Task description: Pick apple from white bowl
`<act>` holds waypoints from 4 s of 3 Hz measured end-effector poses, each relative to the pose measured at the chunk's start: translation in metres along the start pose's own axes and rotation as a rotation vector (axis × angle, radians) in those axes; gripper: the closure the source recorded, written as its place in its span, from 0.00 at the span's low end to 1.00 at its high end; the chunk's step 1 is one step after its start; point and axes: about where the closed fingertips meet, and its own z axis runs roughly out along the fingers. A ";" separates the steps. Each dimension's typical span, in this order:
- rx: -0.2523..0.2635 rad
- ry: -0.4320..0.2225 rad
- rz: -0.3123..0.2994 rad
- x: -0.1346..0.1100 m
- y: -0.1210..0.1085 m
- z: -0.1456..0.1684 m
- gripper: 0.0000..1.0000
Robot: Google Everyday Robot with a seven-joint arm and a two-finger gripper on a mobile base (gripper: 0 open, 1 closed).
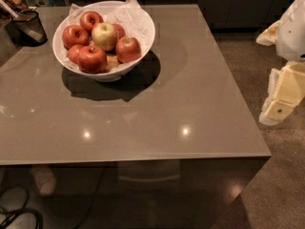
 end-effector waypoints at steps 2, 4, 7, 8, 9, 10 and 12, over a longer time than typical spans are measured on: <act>-0.005 -0.006 -0.006 -0.013 -0.015 0.000 0.00; -0.013 -0.036 -0.085 -0.051 -0.044 0.002 0.00; 0.020 -0.105 -0.084 -0.092 -0.083 0.016 0.00; 0.022 -0.139 -0.136 -0.129 -0.102 0.016 0.00; 0.034 -0.151 -0.140 -0.135 -0.105 0.014 0.00; 0.040 -0.193 -0.149 -0.149 -0.111 0.020 0.00; -0.015 -0.254 -0.216 -0.195 -0.129 0.046 0.09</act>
Offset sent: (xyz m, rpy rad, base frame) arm 0.0397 0.0175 0.0109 0.0101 0.0304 0.0197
